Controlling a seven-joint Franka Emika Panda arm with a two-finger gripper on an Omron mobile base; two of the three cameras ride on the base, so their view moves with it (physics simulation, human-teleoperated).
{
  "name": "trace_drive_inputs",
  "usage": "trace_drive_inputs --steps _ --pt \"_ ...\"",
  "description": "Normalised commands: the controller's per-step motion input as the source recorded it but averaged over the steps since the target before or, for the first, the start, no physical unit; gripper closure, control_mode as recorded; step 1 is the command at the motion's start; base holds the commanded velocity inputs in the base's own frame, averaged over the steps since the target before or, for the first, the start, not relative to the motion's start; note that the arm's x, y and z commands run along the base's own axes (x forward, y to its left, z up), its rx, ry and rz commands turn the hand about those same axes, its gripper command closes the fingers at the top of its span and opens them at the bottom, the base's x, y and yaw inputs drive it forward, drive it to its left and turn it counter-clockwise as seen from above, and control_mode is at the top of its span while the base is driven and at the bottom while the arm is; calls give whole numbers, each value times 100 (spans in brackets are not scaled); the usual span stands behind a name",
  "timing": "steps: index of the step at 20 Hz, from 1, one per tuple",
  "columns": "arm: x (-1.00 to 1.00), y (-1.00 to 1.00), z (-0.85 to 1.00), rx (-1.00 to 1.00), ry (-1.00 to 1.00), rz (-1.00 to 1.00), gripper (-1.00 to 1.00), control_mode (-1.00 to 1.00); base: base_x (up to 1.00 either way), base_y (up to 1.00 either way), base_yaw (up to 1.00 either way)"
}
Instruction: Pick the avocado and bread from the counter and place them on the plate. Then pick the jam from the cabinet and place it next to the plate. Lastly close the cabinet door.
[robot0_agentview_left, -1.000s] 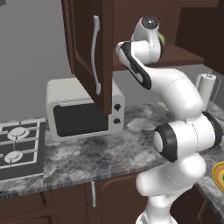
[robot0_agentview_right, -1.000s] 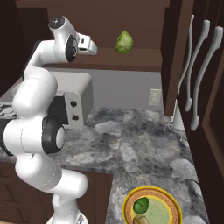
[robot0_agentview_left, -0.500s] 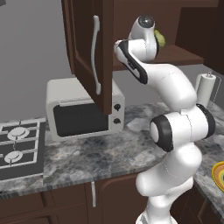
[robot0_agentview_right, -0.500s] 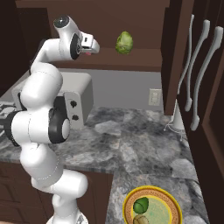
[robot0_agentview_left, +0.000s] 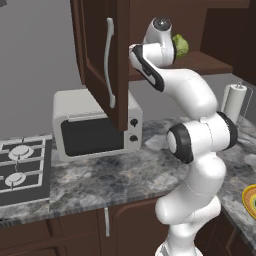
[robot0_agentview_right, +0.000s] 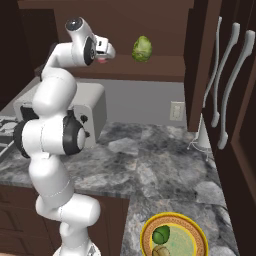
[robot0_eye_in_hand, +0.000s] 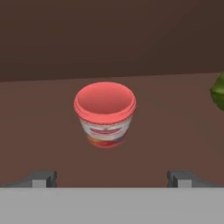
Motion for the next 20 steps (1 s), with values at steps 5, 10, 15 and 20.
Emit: trace_drive_inputs --steps 5,10,15,20 --pt "34 1 0 0 0 0 -100 -100 0 0 0" --pt "29 0 0 0 0 0 -100 -100 0 0 0" --pt "26 4 0 0 0 0 -100 -100 0 0 0" --pt "22 9 0 0 0 0 -100 -100 0 0 0"
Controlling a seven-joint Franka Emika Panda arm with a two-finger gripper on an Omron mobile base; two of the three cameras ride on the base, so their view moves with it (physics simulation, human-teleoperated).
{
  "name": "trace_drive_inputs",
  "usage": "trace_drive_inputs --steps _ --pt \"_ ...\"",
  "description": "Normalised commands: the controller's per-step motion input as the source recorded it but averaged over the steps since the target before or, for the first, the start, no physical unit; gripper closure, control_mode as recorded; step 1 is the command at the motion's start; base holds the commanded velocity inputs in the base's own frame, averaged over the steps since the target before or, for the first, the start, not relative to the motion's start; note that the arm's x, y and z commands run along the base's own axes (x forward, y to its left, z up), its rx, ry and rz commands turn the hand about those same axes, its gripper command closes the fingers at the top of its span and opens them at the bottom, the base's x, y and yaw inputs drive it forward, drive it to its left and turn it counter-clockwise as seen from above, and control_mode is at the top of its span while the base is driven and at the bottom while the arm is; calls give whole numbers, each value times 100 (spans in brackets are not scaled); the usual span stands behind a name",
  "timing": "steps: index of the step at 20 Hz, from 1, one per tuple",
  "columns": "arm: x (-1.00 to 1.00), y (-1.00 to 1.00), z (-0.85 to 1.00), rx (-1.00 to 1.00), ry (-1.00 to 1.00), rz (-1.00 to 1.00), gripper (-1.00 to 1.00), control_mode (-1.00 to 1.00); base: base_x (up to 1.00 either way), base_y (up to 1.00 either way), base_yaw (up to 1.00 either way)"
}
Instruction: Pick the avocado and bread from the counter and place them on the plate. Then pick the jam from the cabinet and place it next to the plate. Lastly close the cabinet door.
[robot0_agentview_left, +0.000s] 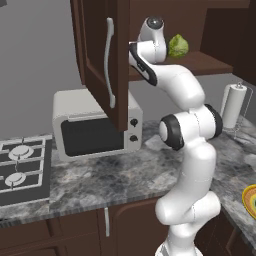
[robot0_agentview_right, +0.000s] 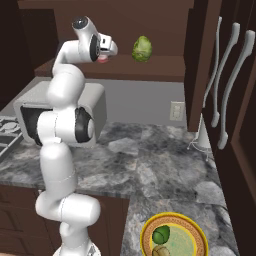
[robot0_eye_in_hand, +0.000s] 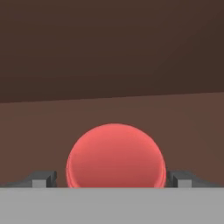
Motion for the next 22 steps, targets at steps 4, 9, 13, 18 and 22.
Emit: trace_drive_inputs --steps 4,9,13,18,22 --pt "14 7 0 0 0 0 100 -100 0 0 0" --pt "-8 -1 0 0 0 0 100 -100 0 0 0" --pt "-84 -6 0 0 -4 -4 100 -100 0 0 0" --pt "-100 -14 0 0 -2 -15 100 -100 0 0 0" --pt "-100 -22 0 0 -9 -19 100 -100 0 0 0"
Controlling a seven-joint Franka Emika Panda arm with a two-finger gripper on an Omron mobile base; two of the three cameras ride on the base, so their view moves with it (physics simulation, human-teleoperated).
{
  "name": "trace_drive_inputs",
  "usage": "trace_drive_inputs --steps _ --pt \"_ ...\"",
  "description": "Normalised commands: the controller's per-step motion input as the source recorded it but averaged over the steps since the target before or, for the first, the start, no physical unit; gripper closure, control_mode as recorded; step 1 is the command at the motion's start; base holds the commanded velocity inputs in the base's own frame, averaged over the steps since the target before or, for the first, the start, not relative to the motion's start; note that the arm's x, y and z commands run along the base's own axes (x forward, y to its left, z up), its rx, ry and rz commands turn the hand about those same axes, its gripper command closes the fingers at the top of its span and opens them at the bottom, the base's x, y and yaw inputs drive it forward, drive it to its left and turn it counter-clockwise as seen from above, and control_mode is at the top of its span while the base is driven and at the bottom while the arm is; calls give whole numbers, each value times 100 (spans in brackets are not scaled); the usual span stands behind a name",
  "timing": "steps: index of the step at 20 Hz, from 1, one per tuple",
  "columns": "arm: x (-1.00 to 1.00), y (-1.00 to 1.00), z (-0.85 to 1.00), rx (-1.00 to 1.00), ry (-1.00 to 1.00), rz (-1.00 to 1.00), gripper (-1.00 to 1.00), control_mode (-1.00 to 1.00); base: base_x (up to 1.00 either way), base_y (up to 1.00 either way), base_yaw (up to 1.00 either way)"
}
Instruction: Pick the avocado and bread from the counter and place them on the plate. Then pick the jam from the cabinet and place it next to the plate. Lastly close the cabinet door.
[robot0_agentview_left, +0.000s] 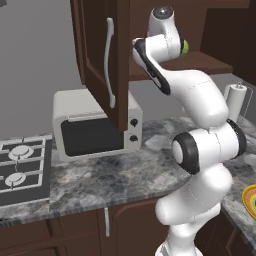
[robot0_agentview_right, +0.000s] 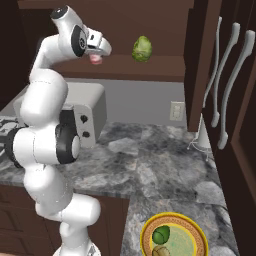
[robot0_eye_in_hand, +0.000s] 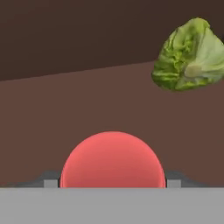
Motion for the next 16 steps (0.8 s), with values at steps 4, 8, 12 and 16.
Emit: trace_drive_inputs --steps 4,8,12,16 --pt "-100 -25 2 0 -16 -20 100 -100 0 0 0" --pt "-100 -27 1 0 -7 -24 100 -100 0 0 0" --pt "-100 -32 0 0 0 -28 100 -100 0 0 0" --pt "-96 -31 0 2 3 -33 100 -100 0 0 0"
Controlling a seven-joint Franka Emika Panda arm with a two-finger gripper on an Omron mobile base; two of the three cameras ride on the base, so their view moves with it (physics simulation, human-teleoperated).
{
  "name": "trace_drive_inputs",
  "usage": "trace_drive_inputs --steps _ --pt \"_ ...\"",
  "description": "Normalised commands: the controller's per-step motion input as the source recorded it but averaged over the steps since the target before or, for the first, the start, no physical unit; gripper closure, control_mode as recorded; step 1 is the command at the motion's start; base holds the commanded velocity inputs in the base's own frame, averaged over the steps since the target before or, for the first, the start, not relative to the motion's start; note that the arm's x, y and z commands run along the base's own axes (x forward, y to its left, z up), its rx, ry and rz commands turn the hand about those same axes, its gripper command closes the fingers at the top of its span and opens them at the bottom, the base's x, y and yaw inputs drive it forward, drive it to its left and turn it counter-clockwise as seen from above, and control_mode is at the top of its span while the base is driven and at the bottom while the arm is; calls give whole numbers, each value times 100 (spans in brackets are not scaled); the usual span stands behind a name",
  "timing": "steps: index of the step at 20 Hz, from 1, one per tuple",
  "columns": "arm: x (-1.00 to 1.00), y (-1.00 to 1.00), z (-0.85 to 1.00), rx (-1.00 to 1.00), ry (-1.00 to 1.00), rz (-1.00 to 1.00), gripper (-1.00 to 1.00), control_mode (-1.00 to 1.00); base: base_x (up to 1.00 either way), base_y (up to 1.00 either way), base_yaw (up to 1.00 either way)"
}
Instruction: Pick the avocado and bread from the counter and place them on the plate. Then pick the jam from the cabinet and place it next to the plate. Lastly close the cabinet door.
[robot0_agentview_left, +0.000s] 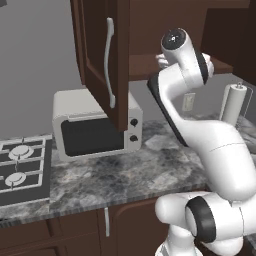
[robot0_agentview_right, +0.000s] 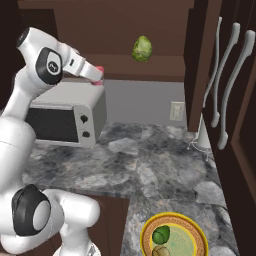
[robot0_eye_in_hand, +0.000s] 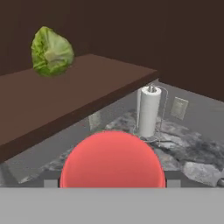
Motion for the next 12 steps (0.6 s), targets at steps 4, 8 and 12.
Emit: trace_drive_inputs --steps 4,8,12 --pt "-76 -26 0 7 7 -34 100 -100 0 0 0" --pt "-62 -23 0 9 7 -31 100 -100 0 0 0" --pt "-33 -18 -11 6 11 -29 100 -100 0 0 0"
